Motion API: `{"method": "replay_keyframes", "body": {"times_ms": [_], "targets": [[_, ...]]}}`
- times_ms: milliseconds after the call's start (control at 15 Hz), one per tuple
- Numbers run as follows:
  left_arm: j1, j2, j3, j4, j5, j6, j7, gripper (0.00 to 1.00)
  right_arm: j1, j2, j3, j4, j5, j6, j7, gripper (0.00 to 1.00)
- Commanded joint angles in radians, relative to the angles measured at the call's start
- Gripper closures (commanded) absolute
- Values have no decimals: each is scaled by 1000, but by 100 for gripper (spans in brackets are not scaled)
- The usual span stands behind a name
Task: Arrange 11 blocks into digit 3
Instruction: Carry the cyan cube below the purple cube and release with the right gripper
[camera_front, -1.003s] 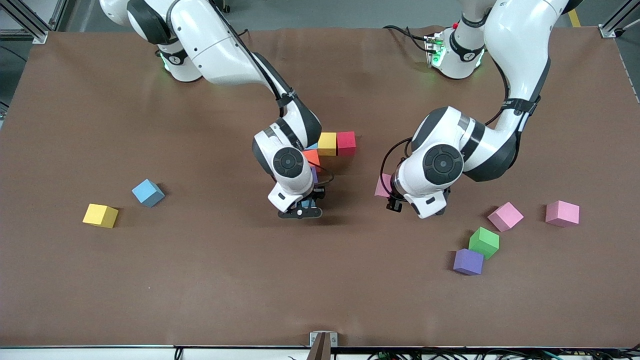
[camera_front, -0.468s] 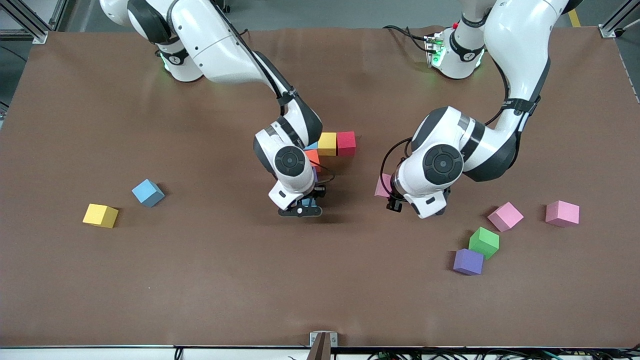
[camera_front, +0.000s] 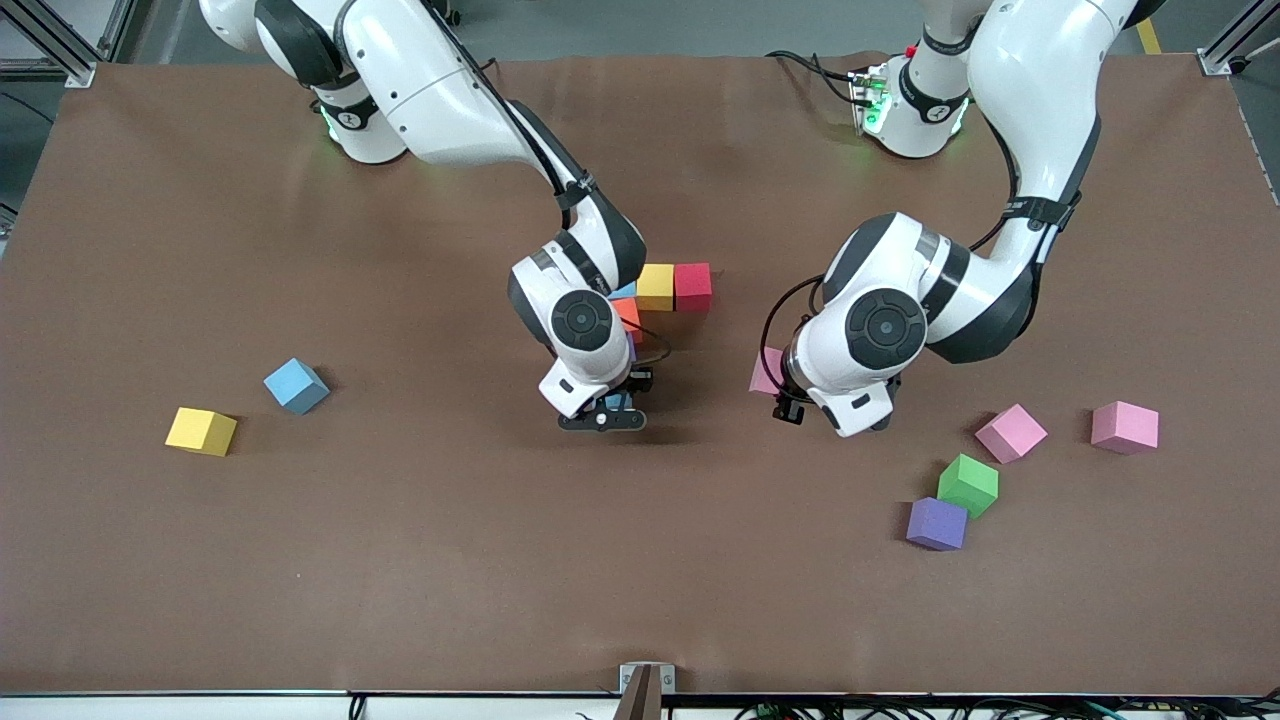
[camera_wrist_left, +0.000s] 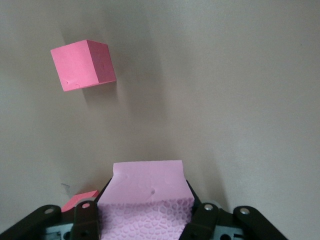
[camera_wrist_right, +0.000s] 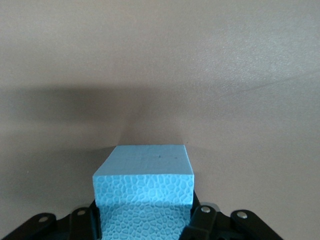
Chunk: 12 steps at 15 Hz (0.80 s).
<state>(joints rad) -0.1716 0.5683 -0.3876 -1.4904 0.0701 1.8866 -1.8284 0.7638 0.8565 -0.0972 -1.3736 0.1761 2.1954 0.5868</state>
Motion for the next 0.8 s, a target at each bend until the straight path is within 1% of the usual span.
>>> {"method": "replay_keyframes", "body": {"times_ms": [0, 134, 201, 268, 334, 401, 602, 736], "targets": [[-3, -19, 1, -11, 20, -7, 5, 97, 9, 15, 33, -61, 20, 15, 25, 78], [-5, -19, 3, -11, 19, -7, 5, 97, 8, 15, 34, -59, 20, 13, 25, 78], [-3, -19, 3, -11, 20, -7, 5, 97, 6, 15, 34, -59, 20, 13, 25, 74], [-3, -19, 1, -11, 19, -7, 6, 97, 3, 15, 34, -59, 20, 13, 25, 55], [-5, -18, 3, -11, 20, -7, 5, 97, 0, 15, 34, -58, 20, 12, 25, 21], [-6, -19, 3, -11, 20, -7, 5, 97, -6, 15, 34, -55, 20, 6, 24, 0], [-8, -18, 3, -11, 20, -7, 5, 97, -30, 9, 36, -18, 20, 0, 14, 0], [-8, -18, 3, -11, 20, -7, 5, 96, -44, 7, 39, 5, 20, -29, 13, 0]]}}
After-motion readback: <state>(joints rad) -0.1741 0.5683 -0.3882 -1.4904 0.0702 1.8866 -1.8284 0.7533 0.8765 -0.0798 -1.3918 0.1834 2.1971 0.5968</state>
